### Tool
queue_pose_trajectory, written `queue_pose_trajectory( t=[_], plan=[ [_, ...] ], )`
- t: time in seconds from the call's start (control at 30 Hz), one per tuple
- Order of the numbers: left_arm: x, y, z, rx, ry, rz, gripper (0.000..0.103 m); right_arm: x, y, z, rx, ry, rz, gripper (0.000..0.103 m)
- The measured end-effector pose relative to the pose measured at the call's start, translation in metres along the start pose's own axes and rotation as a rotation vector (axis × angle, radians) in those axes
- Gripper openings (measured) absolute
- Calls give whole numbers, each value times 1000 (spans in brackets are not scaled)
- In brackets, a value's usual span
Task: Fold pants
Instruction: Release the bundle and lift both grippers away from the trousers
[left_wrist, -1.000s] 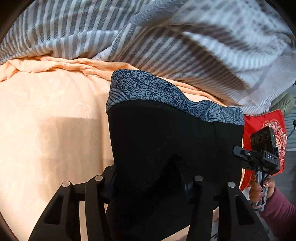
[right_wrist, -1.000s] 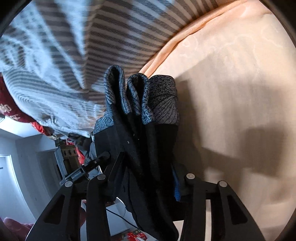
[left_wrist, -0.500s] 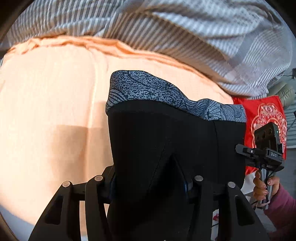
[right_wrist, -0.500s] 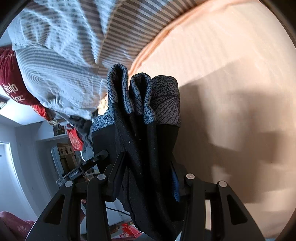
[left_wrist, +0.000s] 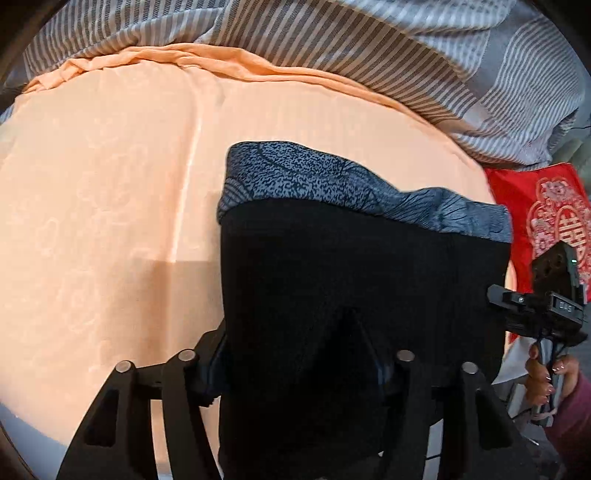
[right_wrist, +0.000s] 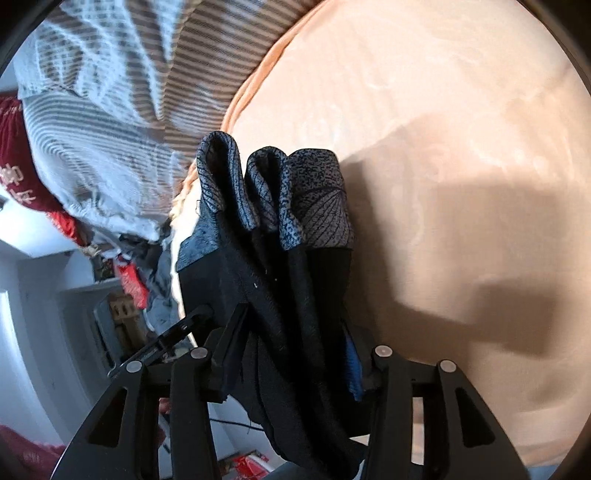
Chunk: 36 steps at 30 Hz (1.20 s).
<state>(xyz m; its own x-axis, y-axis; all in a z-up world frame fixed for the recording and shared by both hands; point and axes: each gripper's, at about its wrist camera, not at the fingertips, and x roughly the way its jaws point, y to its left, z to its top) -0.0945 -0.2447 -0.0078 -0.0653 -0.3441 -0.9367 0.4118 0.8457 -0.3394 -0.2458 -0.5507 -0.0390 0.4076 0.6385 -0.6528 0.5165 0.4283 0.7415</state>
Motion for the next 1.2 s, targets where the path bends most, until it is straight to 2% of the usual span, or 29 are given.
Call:
queue_pose_trajectory(
  t=[0.07, 0.2, 0.3, 0.47, 0.5, 0.53, 0.6, 0.67, 0.8, 0.87, 1.0, 1.2],
  plan=[
    [-6, -2, -2, 3, 0, 32, 63, -3, 3, -4, 0, -17, -39, 56],
    [-19, -8, -10, 46, -15, 107, 63, -12, 16, -12, -16, -50, -159, 57],
    [-28, -8, -18, 65, -19, 132, 63, -21, 22, -19, -27, -70, -241, 57],
    [-40, -13, -33, 86, -34, 173, 63, -36, 20, -36, 33, -118, -268, 57],
    [-42, -15, -36, 89, -43, 186, 63, -38, 20, -39, 42, -130, -277, 55],
    [-45, -18, -39, 89, -55, 195, 63, -41, 20, -44, 50, -147, -288, 45],
    [-46, -25, -43, 88, -61, 190, 63, -45, 26, -55, 40, -167, -313, 33],
    [-45, -26, -48, 97, -56, 191, 63, -46, 35, -66, 12, -187, -341, 30],
    [-33, -27, -57, 97, -25, 197, 63, -34, 53, -85, -78, -165, -390, 29],
    [-24, -25, -60, 99, -21, 225, 63, -20, 57, -93, -122, -134, -448, 29],
    [-16, -21, -62, 90, -13, 232, 70, 4, 48, -98, -158, -94, -554, 29],
    [-30, -28, -65, 117, -2, 259, 70, -1, 42, -97, -110, -87, -549, 29]
  ],
)
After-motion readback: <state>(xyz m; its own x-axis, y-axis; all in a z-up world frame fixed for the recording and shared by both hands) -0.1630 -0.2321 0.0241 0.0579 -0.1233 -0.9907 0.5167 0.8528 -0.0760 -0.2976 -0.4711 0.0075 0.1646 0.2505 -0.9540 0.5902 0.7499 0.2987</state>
